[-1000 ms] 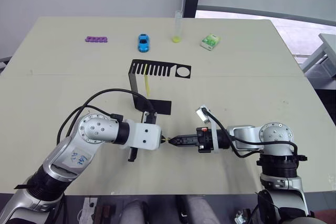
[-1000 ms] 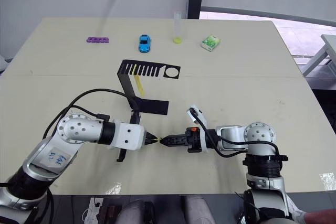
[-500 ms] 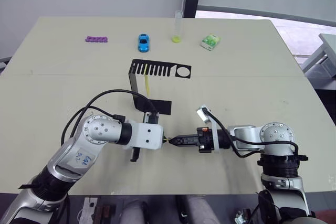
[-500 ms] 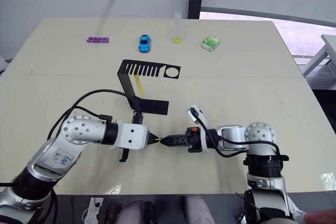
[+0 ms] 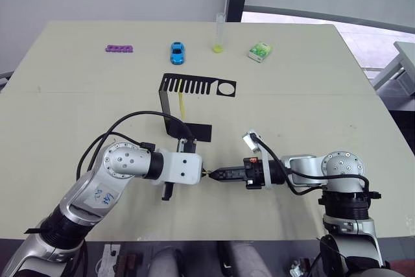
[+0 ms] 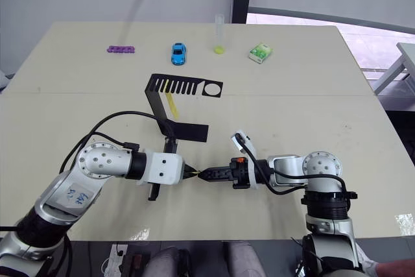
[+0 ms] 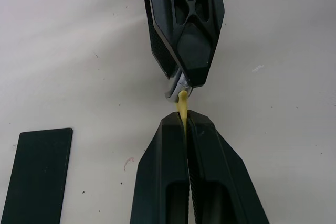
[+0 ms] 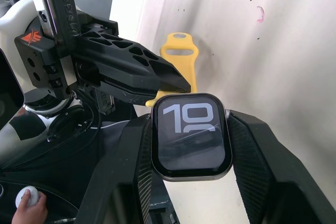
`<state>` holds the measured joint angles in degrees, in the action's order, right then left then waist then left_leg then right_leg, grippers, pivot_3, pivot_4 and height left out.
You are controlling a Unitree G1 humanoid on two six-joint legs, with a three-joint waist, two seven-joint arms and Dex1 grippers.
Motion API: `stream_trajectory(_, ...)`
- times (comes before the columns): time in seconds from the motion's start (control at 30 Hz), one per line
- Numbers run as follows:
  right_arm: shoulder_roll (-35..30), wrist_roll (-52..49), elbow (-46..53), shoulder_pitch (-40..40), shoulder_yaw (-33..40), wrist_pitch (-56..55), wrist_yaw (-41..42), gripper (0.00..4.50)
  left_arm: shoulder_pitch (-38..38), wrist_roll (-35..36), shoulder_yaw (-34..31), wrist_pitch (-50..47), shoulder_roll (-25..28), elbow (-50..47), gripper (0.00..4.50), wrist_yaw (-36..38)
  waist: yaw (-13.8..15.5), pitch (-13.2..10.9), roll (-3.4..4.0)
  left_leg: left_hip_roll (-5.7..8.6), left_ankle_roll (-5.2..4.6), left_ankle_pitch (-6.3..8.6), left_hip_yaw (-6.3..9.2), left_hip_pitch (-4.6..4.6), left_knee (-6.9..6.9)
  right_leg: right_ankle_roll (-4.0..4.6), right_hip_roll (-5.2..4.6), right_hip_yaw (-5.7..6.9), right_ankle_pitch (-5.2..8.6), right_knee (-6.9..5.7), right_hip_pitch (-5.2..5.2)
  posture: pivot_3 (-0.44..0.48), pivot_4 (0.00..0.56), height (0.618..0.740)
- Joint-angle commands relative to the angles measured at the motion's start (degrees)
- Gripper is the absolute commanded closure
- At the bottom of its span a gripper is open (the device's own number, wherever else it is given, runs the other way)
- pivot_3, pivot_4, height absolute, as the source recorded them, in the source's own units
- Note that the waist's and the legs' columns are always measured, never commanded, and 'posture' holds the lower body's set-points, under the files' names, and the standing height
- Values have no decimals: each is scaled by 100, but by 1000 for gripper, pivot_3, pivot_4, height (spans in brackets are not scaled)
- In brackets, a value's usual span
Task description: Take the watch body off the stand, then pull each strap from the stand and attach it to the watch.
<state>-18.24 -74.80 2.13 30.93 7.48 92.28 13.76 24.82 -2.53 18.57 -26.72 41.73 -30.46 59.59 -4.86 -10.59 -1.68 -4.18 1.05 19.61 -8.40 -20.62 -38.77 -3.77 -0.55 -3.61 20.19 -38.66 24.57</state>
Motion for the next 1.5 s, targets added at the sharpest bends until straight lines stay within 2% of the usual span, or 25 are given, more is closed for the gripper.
stream_trajectory(0.03,141,-409,223,11,-163,22,88,2878,58,115,26,79,-172,-193,4500,-122,0,0,0,0,0,0,0,0,0,0,0,0,0,0,0,0,150,740)
stream_trajectory(0.73,158,-476,241,-6,-195,22,54,2878,62,65,49,-46,-184,-203,4500,-150,0,0,0,0,0,0,0,0,0,0,0,0,0,0,0,0,150,740)
stream_trajectory(0.97,160,-420,215,0,-181,22,58,2878,52,266,-85,-101,-145,-372,4500,-39,-1,0,0,0,0,0,0,0,0,0,0,0,0,0,0,0,150,740)
stream_trajectory(1.07,133,-412,216,1,-159,22,69,2878,-105,520,-393,-265,-11,-602,3546,29,-9,0,0,-1,0,0,0,0,0,0,0,0,0,-1,0,0,150,740)
stream_trajectory(1.13,115,-421,229,9,-126,22,71,2878,-364,726,-730,-227,273,-753,2588,192,-24,0,0,-4,0,0,0,0,1,0,2,-1,0,-3,3,0,150,740)
stream_trajectory(1.23,29,-357,368,8,-128,-41,171,2878,-996,1116,-1550,-19,776,-743,1095,452,-29,0,0,-6,1,0,0,-1,1,1,2,0,1,-8,7,0,150,740)
stream_trajectory(1.3,-74,-236,582,-9,-188,-214,356,2878,-1354,1389,-2088,175,923,-641,148,536,-12,0,0,-5,1,0,1,-1,-4,1,0,1,1,-8,6,0,150,740)
stream_trajectory(1.37,-395,207,1202,-117,-459,-825,1000,2878,-1744,1812,-2871,456,905,-402,0,682,-4,0,0,-4,-1,1,2,-3,-8,1,-3,2,1,-6,5,0,150,740)
stream_trajectory(1.43,-823,1063,1907,-280,-899,-2020,1962,2878,-2040,2454,-3640,396,734,-230,0,741,10,0,0,-5,-2,2,11,-11,-10,1,-3,11,1,2,5,0,150,740)
stream_trajectory(1.5,-1158,1934,2216,-400,-1318,-3194,2741,2878,-2236,2778,-4005,402,685,-135,0,763,10,0,0,-5,-4,6,22,-21,-14,1,-4,22,1,13,5,0,150,740)
